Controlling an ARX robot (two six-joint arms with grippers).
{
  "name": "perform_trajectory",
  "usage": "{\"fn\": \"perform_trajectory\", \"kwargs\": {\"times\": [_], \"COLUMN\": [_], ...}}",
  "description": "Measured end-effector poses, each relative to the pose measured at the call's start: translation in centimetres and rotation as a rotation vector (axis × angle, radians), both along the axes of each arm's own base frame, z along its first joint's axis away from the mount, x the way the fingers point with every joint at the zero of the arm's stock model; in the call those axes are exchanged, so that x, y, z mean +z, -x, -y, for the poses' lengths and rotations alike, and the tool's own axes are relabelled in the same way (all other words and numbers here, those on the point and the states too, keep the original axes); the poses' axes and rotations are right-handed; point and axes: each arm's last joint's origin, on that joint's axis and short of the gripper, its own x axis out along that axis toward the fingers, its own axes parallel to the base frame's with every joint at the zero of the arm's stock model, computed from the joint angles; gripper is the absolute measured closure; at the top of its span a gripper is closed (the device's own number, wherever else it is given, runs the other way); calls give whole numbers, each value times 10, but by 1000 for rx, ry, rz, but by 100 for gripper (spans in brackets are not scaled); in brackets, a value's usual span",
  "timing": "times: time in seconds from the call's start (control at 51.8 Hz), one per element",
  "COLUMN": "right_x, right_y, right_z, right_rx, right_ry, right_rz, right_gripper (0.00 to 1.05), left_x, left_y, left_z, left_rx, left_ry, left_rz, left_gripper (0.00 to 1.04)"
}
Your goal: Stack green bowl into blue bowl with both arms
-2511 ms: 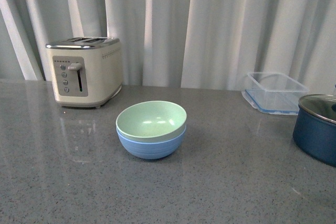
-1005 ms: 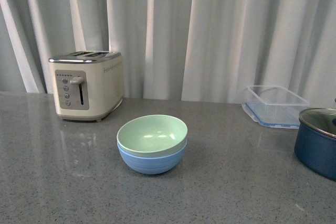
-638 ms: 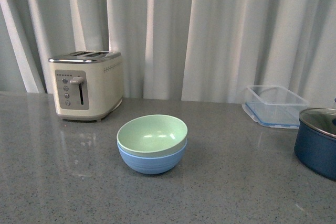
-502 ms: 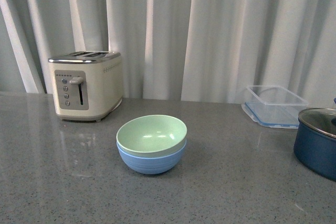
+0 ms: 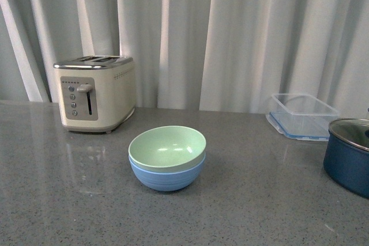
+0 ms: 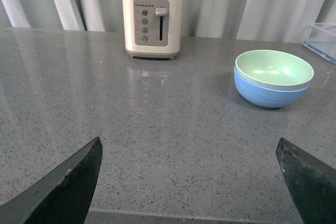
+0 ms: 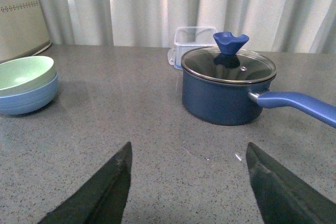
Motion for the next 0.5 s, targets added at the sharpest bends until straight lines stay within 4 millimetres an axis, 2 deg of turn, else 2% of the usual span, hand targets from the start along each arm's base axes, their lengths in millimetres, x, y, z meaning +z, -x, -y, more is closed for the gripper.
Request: {"fn": "perform_trajectory", "kwargs": {"times": [0.212,0.502], "right_x": [0,0], "right_y": [0,0], "right_z": [0,0], "right_rx": [0,0], "right_ry": [0,0], "right_rz": [0,0], "right_gripper": [9,10], "left_x": [0,0], "left_y": [0,0], "left_z": [0,0], "left_rx": [0,0], "left_ry": [0,0], "left_rz": [0,0], "left_gripper": [7,7]}}
